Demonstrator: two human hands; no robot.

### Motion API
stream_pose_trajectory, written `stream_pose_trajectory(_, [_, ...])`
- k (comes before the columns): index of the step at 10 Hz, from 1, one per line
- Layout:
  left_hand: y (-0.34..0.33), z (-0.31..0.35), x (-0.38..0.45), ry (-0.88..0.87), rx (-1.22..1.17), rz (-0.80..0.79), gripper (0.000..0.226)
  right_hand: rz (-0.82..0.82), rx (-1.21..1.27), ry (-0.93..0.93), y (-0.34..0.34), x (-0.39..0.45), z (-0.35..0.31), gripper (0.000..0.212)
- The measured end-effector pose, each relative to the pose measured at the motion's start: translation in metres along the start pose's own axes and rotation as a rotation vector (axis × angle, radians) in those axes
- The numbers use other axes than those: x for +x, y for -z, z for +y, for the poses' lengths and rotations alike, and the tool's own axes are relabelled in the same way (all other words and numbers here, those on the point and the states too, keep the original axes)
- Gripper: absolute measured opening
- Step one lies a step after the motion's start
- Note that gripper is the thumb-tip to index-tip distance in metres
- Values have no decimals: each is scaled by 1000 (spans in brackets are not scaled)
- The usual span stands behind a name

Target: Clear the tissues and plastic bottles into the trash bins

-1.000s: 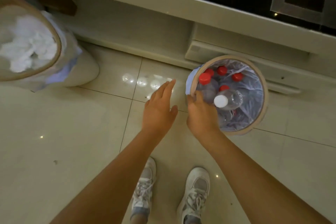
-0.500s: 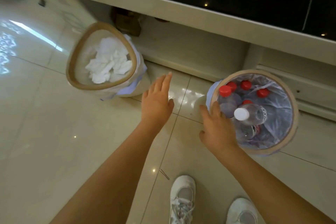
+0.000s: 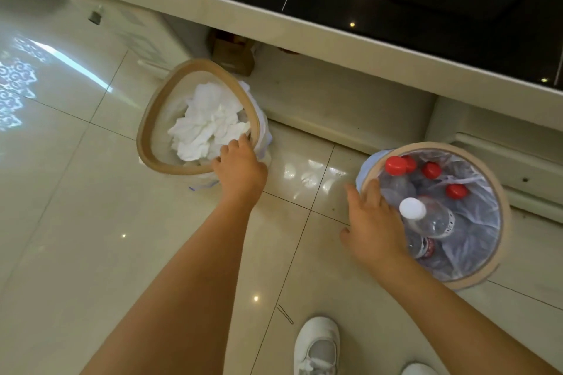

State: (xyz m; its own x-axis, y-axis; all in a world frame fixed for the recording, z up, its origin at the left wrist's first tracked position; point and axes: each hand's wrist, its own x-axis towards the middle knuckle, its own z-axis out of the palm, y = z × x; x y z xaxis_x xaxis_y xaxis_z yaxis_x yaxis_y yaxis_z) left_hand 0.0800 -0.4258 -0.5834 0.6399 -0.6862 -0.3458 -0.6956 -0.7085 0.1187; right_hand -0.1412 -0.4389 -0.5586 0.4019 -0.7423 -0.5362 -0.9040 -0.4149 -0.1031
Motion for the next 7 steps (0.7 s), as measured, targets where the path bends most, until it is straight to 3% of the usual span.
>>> stream_pose_trajectory(1, [-7,4,-11,-113,-115,-53,29,-11,7,6,2,-2,1,74])
stream_pose_trajectory(3, [-38,50,-78,-401,-148,-124,25,-32,37,-8,2,-8,8,87])
stream_pose_trajectory(7, [-31,97,-110,-490,-178,-249,32,23,161,13,39,-42,30,81])
